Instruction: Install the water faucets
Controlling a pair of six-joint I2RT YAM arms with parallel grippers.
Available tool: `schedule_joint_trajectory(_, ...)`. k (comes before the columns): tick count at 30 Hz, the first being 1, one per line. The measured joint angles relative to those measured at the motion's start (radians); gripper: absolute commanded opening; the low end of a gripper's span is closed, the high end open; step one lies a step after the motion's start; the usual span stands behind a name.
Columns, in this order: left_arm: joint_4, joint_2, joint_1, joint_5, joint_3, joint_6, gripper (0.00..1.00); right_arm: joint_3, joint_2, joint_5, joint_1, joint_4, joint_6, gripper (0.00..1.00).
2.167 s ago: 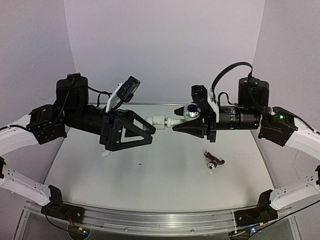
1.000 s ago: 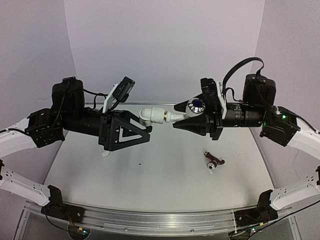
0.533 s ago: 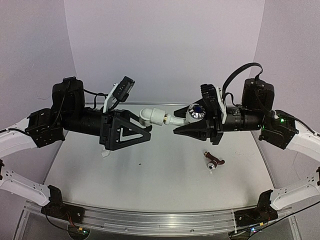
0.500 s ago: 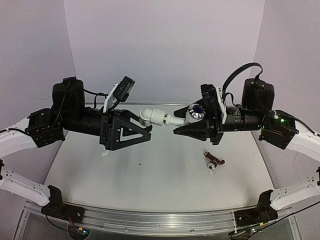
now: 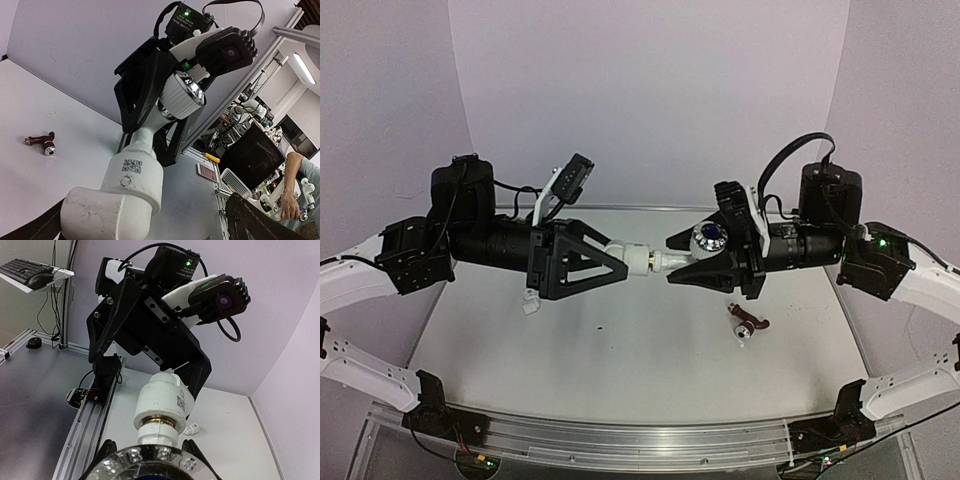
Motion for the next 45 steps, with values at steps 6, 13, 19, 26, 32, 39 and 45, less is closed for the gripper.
schedule_joint_trajectory(6,0.007,0.000,0.000,0.020,0.009,0.000,1.00,-0.009,0.000,0.010,0.000,-0.018,-0.021,0.00)
schedule_joint_trajectory(13,0.016,0.000,0.003,0.061,0.019,0.000,0.99,-0.018,0.000,0.026,0.007,-0.023,-0.039,0.00)
schedule_joint_trajectory(19,0.024,0.000,0.011,0.099,0.019,-0.004,0.98,-0.018,0.000,0.046,0.012,-0.032,-0.051,0.00)
schedule_joint_trajectory(26,0.044,0.000,0.013,0.143,0.019,-0.011,0.97,-0.018,0.007,0.071,0.016,-0.053,-0.077,0.00)
schedule_joint_trajectory(32,0.051,0.006,0.005,0.200,0.023,-0.020,0.96,-0.018,0.038,0.164,0.013,-0.060,-0.089,0.00)
schedule_joint_trajectory(39,0.051,0.013,0.001,0.219,0.023,-0.035,0.98,-0.008,0.044,0.217,0.008,-0.053,-0.101,0.00)
schedule_joint_trajectory(45,0.030,-0.024,0.001,0.136,0.022,-0.027,1.00,-0.006,0.033,0.219,0.008,-0.050,-0.185,0.00)
